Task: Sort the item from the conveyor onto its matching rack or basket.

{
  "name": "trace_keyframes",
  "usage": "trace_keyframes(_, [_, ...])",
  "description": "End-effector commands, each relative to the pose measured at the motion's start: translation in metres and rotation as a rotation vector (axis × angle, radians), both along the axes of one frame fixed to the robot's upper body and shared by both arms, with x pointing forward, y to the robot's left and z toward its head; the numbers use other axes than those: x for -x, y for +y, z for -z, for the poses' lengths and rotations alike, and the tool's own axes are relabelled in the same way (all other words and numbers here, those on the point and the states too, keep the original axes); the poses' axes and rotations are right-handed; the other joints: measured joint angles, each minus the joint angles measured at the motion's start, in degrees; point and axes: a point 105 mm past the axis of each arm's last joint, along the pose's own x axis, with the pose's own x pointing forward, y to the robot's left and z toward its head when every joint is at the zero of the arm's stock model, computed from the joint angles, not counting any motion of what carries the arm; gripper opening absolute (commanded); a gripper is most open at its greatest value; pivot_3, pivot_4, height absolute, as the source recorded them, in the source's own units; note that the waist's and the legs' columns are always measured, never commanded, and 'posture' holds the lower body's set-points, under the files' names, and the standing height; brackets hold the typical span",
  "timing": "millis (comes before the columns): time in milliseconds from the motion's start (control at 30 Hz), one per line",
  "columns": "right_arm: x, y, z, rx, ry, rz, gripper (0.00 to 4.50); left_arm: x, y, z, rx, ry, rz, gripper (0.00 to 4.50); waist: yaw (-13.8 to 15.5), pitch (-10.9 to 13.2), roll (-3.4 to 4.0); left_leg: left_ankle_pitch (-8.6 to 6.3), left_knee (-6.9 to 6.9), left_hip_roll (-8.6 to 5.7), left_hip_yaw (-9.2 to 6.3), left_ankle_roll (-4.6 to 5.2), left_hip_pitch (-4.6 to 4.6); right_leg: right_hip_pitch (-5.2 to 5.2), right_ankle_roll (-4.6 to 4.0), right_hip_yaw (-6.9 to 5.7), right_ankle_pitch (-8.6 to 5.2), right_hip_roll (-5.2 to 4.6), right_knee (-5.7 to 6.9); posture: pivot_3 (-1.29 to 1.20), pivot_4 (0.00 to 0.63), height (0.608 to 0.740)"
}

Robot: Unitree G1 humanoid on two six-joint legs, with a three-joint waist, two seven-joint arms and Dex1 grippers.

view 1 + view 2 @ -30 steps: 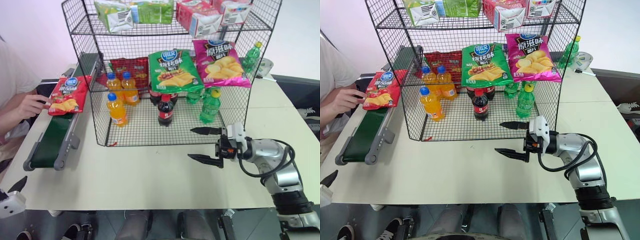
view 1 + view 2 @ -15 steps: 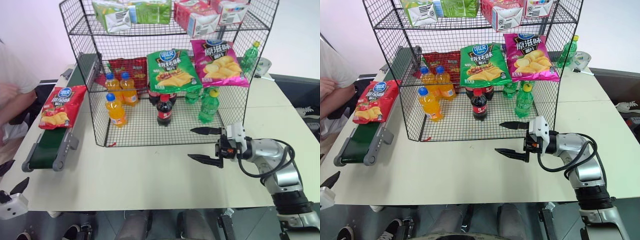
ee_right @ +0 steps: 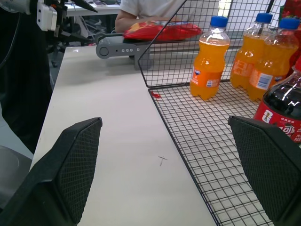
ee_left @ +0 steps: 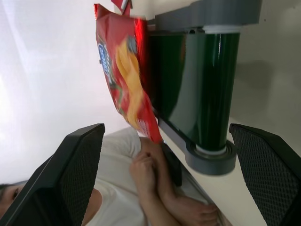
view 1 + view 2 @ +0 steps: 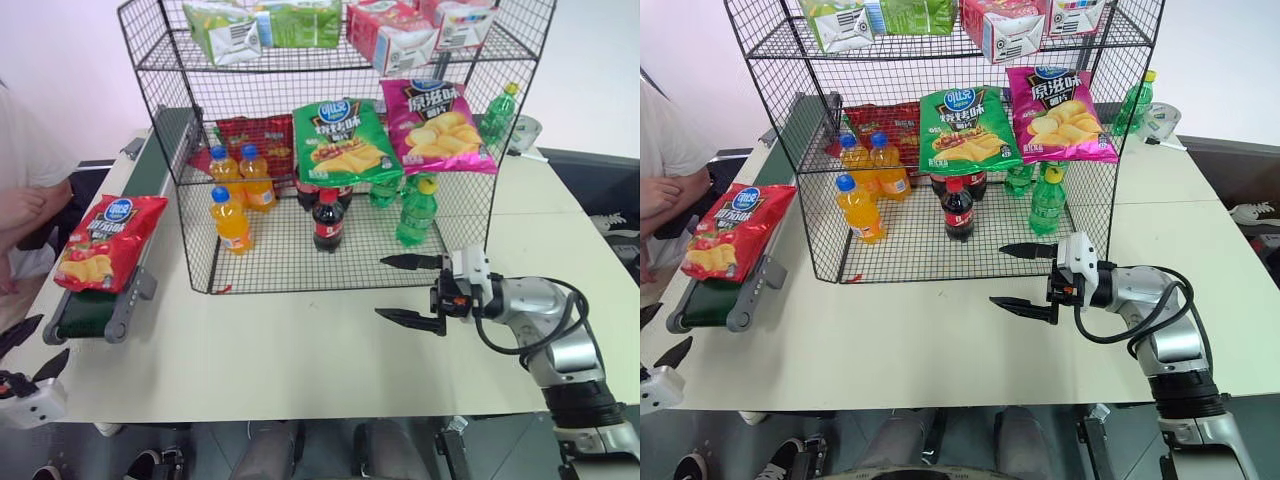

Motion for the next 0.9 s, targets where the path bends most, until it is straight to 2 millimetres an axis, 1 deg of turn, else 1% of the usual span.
trace_keyframes(33, [0.000, 0.001, -0.008, -0.001, -0.045, -0.008, 4.50, -0.003, 0.003, -0.004, -0.010, -0.024, -0.012, 4.43, -0.14, 0.00, -0.01, 0.00, 0.00, 0.00, 0.00, 0.00, 0.00, 0.00, 0.00, 0.00, 0.00, 0.00, 0.00, 0.00, 0.150, 0.740])
trace_keyframes(200, [0.000, 0.001, -0.008, 0.003, -0.046, -0.007, 4.50, -0.007, 0.000, 0.003, -0.004, -0.011, -0.006, 4.43, -0.65, -0.02, -0.03, 0.00, 0.01, 0.00, 0.00, 0.00, 0.02, 0.00, 0.00, 0.00, 0.00, 0.00, 0.09, 0.00, 0.150, 0.740])
trace_keyframes(667, [-0.002, -0.003, -0.008, 0.012, -0.046, 0.007, 4.50, -0.005, 0.007, -0.001, -0.004, -0.035, -0.041, 4.43, -0.74, -0.04, -0.06, 0.01, 0.03, -0.01, 0.00, -0.01, 0.04, -0.02, 0.00, 0.02, 0.00, 0.00, 0.16, 0.00, 0.150, 0.740])
trace_keyframes(867, [-0.003, -0.004, -0.009, 0.015, -0.051, 0.012, 4.50, -0.012, 0.008, -0.007, 0.004, -0.070, -0.045, 4.43, -0.75, -0.04, -0.07, 0.01, 0.03, -0.01, 0.00, -0.01, 0.04, -0.03, 0.00, 0.02, 0.00, 0.00, 0.17, 0.00, 0.150, 0.740])
trace_keyframes(900, [-0.003, -0.005, -0.009, 0.016, -0.051, 0.013, 4.50, -0.012, 0.007, -0.008, 0.031, -0.066, -0.043, 3.92, -0.76, -0.04, -0.07, 0.01, 0.03, -0.01, 0.00, -0.01, 0.04, -0.03, 0.00, 0.02, 0.00, 0.00, 0.17, 0.00, 0.150, 0.740])
